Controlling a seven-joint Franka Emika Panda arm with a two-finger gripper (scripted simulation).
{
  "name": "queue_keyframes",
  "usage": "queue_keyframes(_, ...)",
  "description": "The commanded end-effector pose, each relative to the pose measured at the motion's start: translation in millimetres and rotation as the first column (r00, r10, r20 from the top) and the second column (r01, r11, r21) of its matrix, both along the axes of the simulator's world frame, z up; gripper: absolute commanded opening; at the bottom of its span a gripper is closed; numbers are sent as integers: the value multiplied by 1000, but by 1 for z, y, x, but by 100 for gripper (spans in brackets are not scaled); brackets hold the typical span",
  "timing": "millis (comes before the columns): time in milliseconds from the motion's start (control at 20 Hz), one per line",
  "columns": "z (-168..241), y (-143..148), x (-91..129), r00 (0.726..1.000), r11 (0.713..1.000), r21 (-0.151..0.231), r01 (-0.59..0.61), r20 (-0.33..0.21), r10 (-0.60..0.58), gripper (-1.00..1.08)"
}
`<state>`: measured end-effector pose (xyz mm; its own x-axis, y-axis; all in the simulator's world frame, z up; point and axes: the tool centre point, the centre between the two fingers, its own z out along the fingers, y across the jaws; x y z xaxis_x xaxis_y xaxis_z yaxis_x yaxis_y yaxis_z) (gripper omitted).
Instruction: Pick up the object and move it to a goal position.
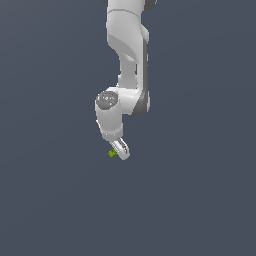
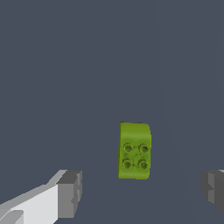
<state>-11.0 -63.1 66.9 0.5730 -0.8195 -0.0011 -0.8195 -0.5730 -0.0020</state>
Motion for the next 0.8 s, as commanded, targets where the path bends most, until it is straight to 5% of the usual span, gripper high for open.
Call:
queue_keyframes(0,-3,-2,-1,1000,1000,-1,28,-1,-28,100)
queue_keyframes(750,-36,-4,-3,999,999,-2,41,-1,-41,100)
